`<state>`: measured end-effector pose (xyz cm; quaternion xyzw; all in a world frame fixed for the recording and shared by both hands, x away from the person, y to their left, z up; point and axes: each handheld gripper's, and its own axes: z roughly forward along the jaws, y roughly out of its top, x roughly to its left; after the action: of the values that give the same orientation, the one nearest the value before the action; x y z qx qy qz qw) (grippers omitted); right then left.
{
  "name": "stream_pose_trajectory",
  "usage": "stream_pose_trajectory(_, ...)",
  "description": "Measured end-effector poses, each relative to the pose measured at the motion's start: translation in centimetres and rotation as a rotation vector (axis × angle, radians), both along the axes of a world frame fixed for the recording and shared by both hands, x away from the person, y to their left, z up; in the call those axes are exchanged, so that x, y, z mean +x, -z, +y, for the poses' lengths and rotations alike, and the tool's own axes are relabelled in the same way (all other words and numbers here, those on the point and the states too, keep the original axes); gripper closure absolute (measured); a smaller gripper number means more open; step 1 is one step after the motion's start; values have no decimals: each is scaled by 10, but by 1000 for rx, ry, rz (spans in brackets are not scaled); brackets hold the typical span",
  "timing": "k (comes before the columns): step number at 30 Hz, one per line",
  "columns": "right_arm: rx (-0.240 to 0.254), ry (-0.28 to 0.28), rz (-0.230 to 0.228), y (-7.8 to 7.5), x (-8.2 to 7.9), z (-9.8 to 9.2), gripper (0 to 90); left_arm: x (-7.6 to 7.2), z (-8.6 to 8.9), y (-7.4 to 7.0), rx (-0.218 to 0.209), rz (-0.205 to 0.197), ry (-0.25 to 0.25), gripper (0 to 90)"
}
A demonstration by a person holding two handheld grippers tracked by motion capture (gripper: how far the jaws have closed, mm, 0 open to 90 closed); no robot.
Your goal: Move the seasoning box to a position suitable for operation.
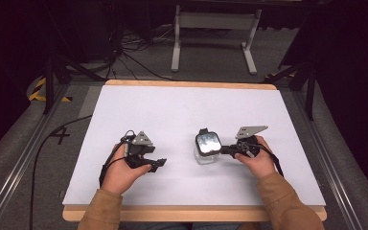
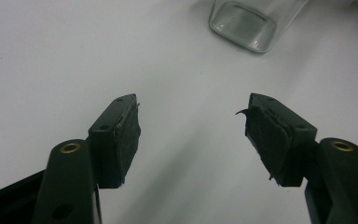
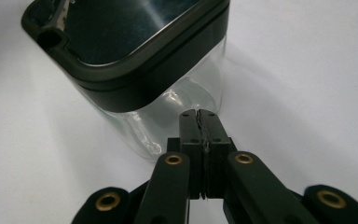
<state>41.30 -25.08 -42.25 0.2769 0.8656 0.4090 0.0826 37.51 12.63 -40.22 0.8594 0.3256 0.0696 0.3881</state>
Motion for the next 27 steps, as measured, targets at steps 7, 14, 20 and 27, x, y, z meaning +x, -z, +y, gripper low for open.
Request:
stream_pose_trajectory(7,-18,-28,11,1,-9,6,900,5,-6,0,-4,5,15,355)
stream_pose_trajectory(14,-5,-40,24,4,-14,4,895,11,-16,-1,-5,2,44,355)
stream_pose_trajectory(20,6,-7,16,0,-21,-8,882,16,-30,-7,-17,-6,87,396)
stream_pose_trajectory(27,26,58,3,-6,-37,-33,875,22,-49,-27,-137,-53,136,569)
